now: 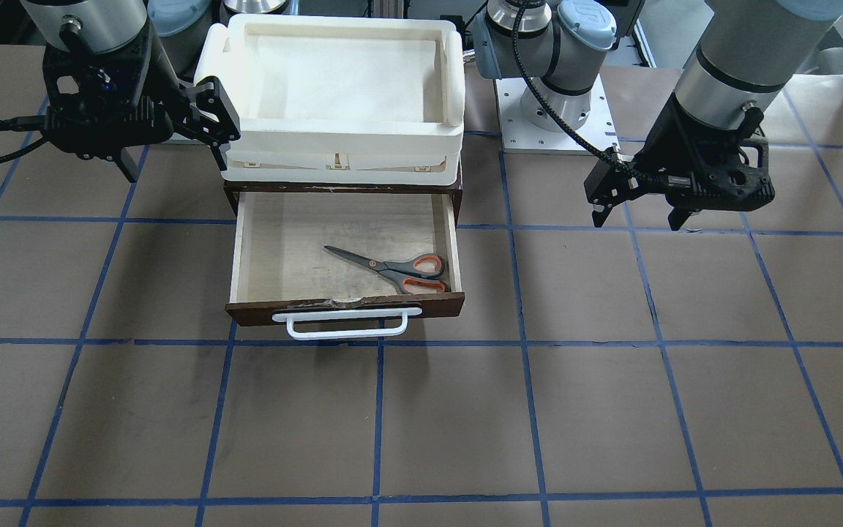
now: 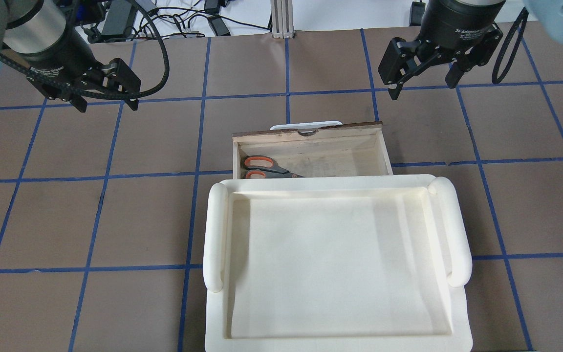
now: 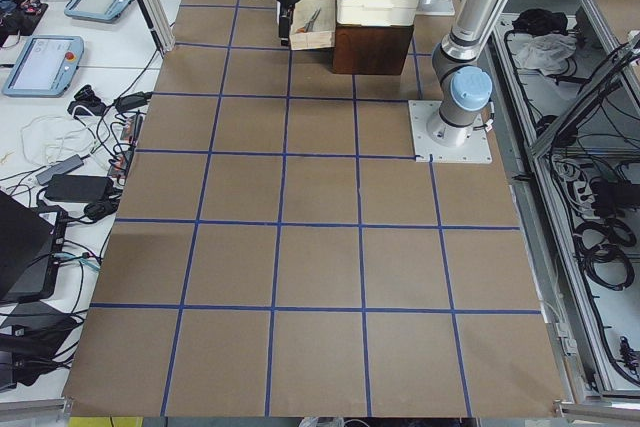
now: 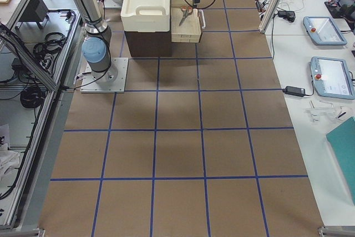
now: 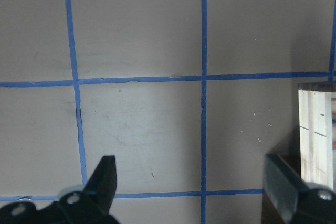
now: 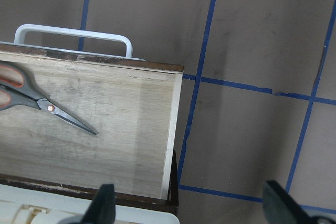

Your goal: Place scissors in drawer with both arms

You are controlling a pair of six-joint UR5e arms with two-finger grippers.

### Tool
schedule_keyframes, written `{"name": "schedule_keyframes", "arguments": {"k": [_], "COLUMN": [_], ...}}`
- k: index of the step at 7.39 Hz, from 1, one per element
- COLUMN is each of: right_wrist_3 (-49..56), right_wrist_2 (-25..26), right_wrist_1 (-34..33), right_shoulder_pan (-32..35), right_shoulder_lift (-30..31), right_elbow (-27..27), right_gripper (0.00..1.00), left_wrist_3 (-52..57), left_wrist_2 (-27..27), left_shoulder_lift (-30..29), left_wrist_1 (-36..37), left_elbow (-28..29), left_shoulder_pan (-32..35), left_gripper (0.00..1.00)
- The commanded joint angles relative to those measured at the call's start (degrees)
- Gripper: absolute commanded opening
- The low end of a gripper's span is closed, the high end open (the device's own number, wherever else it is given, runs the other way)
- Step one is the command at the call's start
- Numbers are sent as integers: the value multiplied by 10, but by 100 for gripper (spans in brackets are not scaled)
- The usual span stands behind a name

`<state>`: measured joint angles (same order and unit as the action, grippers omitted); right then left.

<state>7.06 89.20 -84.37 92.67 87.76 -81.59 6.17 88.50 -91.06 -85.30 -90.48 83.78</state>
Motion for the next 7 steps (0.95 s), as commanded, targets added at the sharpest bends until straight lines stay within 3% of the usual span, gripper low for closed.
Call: {"name": "schedule_keyframes", "arguments": {"k": [1,7], "right_wrist_3": [-9,-7], "right_wrist_2": [4,4], "right_wrist_1": [-28,-28], "right_shoulder_pan": [0,0], "right_shoulder_lift": [-2,-4], "right_elbow": [-1,-2], "right_gripper": [100,100], "left_wrist_3": [-13,-20], "left_wrist_2": [-8,-5], "left_shoulder_lift": [16,19], "left_wrist_1": [-6,1], "left_elbow": [-8,-23], "left_shoulder_pan": [7,19], "left_gripper": [100,100]}}
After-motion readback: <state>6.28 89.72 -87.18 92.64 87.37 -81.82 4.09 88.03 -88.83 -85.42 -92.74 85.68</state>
